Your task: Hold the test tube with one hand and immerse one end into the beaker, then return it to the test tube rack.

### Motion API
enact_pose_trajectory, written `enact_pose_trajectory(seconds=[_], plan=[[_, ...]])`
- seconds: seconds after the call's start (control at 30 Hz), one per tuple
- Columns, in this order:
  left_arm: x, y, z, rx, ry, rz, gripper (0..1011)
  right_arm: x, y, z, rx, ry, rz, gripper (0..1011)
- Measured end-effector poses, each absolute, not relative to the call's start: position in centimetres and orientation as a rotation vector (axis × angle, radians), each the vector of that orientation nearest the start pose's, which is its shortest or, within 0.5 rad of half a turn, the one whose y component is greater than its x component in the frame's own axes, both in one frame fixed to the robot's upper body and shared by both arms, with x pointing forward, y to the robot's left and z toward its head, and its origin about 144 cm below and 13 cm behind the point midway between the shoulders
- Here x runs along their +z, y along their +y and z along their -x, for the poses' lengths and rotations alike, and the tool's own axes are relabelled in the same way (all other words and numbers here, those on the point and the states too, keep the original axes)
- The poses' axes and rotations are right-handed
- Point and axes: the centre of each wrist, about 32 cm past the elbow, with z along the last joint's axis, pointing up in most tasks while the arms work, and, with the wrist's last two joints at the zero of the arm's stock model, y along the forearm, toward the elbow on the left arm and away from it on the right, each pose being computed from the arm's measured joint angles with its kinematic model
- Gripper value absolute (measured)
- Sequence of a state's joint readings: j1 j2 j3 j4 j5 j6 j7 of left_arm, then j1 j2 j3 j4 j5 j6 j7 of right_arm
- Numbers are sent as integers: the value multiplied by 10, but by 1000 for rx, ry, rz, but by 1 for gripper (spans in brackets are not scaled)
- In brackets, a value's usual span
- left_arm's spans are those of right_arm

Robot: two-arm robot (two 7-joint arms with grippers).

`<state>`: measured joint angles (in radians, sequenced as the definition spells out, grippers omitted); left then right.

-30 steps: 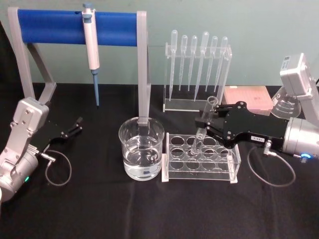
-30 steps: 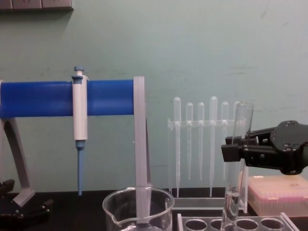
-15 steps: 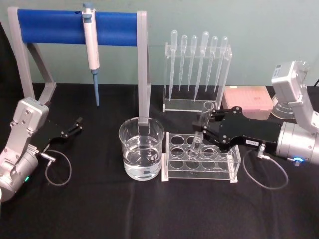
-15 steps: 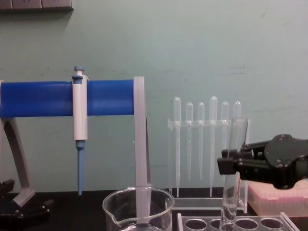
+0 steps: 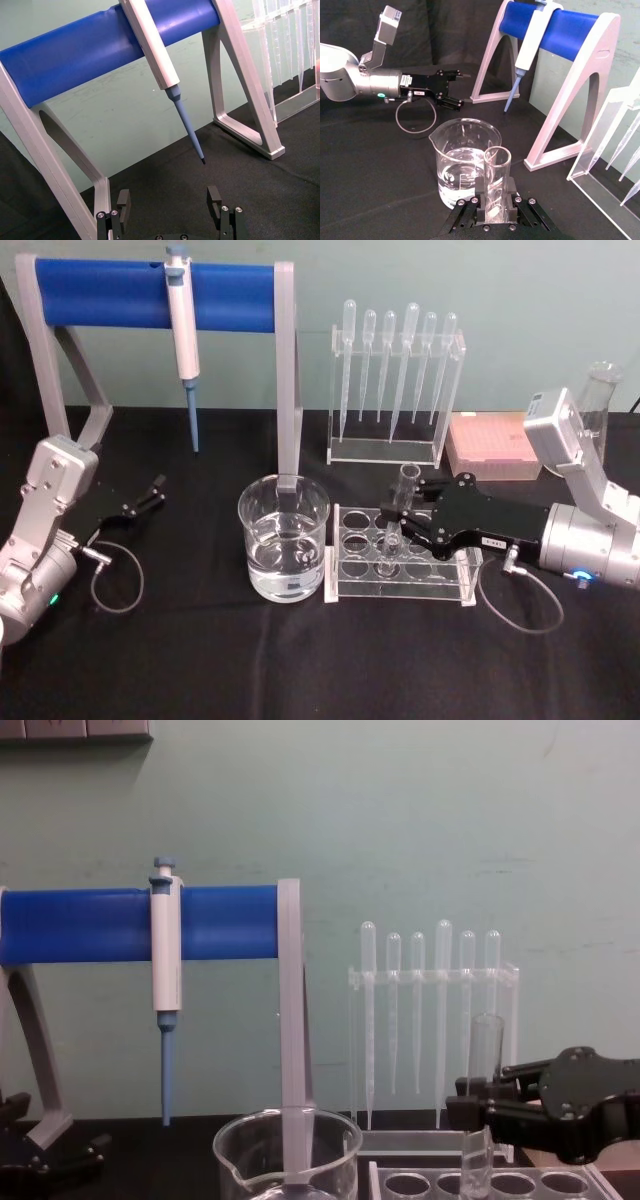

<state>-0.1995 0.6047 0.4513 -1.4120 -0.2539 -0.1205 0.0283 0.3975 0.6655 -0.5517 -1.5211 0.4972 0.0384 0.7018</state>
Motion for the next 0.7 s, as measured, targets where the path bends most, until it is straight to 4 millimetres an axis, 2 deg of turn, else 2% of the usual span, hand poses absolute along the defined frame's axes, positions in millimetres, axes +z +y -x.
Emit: enact_pose_trajectory(seconds=[0.7], plan=[[1140,310,-489,1248,-285,-304,1000,1214,-284,-524,-475,-110,247,225]])
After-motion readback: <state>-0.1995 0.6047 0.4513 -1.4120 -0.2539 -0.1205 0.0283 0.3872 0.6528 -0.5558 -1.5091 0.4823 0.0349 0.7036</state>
